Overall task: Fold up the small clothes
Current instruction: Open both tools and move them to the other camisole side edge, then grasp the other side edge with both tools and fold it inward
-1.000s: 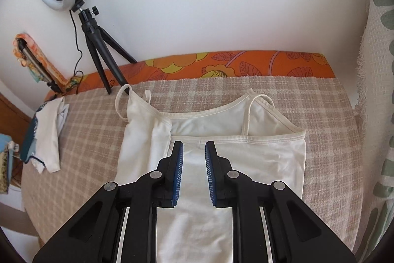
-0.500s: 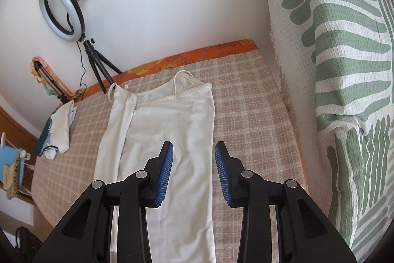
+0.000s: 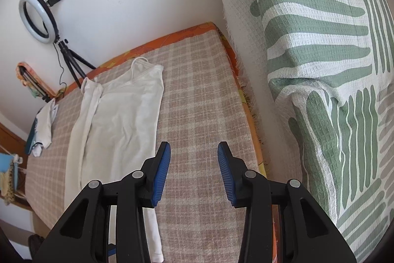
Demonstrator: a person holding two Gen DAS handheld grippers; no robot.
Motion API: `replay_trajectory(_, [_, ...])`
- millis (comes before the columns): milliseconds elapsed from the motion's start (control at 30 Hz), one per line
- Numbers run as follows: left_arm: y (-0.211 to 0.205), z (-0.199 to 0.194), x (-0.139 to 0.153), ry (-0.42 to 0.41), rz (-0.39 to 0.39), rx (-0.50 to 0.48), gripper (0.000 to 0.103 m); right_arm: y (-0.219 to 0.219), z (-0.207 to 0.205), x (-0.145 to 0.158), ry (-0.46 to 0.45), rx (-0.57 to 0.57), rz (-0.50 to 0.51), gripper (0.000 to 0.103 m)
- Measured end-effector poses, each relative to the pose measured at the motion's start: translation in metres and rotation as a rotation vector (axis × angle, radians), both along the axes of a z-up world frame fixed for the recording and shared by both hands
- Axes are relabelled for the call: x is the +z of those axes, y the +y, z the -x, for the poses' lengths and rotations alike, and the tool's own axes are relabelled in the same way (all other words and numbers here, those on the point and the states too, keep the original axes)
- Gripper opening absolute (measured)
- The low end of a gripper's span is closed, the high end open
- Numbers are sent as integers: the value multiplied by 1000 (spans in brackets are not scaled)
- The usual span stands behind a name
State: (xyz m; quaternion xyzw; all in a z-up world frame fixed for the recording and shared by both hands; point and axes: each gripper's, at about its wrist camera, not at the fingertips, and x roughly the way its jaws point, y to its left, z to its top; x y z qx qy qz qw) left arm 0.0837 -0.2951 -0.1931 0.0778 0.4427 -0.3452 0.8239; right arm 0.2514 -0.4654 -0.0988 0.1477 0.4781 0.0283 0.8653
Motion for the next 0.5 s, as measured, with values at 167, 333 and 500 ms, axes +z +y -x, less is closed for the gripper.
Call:
replay_trajectory(167, [-8, -6, -10, -52, -65, 58, 31, -2, -20, -22, 30, 14, -26, 38])
replay_trajectory(333, [7, -20, -7, 20, 17, 91, 3, 3, -49, -41, 50, 24, -66, 38])
replay_trajectory(500, [33, -20, 4, 39, 93, 144, 3, 14, -85, -59, 67, 29, -128, 38])
